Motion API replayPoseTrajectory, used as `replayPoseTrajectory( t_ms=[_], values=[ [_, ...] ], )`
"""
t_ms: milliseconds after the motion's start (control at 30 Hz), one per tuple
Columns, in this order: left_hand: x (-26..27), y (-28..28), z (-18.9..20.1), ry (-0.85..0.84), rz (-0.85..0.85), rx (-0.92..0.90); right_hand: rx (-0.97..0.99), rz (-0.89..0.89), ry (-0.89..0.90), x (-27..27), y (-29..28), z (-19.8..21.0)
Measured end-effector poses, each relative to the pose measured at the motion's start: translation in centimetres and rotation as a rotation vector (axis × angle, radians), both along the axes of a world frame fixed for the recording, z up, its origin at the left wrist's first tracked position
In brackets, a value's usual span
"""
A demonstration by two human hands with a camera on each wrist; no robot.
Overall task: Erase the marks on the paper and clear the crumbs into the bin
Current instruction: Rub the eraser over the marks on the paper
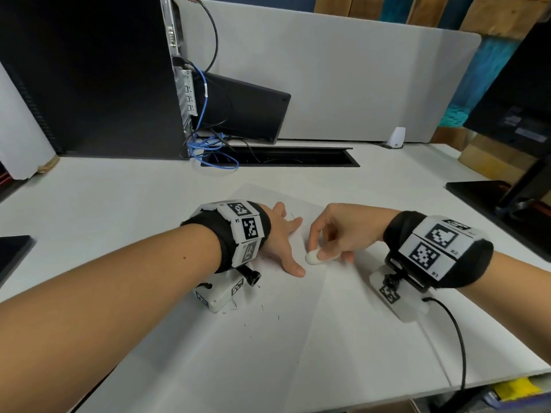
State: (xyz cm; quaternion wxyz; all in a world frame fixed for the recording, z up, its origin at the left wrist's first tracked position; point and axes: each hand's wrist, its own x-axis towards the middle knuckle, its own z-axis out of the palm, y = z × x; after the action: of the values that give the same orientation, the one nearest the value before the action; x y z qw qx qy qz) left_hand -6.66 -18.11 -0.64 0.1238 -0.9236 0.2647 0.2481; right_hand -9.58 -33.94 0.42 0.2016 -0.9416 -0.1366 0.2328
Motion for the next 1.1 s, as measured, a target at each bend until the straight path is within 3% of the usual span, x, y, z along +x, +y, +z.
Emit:
replayPoseTrajectory(
  t_ms=[133,300,433,500,700,867,967,1100],
  values=[
    [-0.1,0.0,0.0,-0.008,0.000,-0.006,-0.016,-0.067,-0.097,0.6,-0.2,0.3],
    [0.0,0.2,-0.2,0.006,-0.006,-0.036,0.040,0.028,0.033,-0.7,0.5,0.2],
    [0.0,1.3,0.0,0.040,-0.033,-0.133,0.150,-0.188,-0.253,1.4,-0.7,0.8],
    [0.0,2.1,-0.1,0.055,-0.058,-0.170,0.121,-0.218,-0.284,2.4,-1.0,0.9],
    [0.7,3.5,-0.4,0.129,-0.063,-0.255,0.162,-0.089,-0.128,3.7,0.4,1.0],
    [1.4,3.7,-0.2,0.089,-0.025,-0.271,-0.021,-0.081,-0.128,4.5,1.8,-0.1],
    [1.8,3.4,-0.3,0.066,-0.044,-0.241,-0.016,-0.072,-0.098,4.3,1.8,-0.1],
    [1.7,2.9,-0.2,0.029,-0.081,-0.147,0.073,0.058,0.123,2.3,1.9,0.2]
  ],
)
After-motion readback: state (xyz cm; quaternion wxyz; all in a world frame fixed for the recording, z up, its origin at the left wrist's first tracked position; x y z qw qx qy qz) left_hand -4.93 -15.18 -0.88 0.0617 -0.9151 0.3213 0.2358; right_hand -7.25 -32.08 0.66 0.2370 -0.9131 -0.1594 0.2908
